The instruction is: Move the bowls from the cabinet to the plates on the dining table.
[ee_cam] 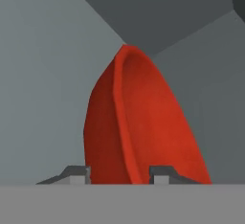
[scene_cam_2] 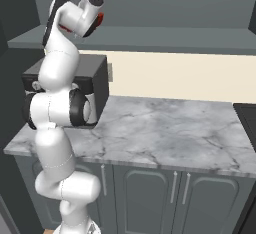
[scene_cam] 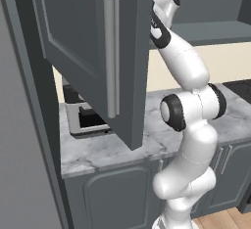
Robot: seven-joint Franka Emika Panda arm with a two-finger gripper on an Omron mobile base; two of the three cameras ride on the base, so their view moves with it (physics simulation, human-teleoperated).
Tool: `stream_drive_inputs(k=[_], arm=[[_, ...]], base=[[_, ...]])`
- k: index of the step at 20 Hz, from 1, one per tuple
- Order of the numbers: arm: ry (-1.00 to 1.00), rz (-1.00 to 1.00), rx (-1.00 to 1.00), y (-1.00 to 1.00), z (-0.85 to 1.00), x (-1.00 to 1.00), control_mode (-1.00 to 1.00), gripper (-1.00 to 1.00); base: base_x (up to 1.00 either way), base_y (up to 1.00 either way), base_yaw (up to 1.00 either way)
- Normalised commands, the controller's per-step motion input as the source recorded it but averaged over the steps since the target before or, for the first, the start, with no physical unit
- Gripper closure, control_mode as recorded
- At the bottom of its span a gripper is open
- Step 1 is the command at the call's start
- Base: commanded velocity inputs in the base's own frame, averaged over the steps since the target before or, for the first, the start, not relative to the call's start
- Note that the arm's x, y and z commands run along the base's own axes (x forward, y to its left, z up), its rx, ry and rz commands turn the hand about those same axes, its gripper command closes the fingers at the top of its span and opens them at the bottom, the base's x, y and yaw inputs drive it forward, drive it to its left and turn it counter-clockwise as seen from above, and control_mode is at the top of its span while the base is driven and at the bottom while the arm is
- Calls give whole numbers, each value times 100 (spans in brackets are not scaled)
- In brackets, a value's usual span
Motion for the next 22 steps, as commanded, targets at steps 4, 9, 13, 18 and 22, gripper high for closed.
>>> stream_drive_inputs(k=[4,9,13,18,22], arm=[[-11,0,1,-10,19,-47,-100,100],[-10,0,0,-15,10,-58,-100,100],[-9,0,0,-19,0,-71,-100,100],[-7,0,0,-21,0,-77,-100,100],[-4,0,0,-20,3,-82,-100,100]], base=[[0,0,0],[0,0,0],[0,0,0],[0,0,0],[0,0,0]])
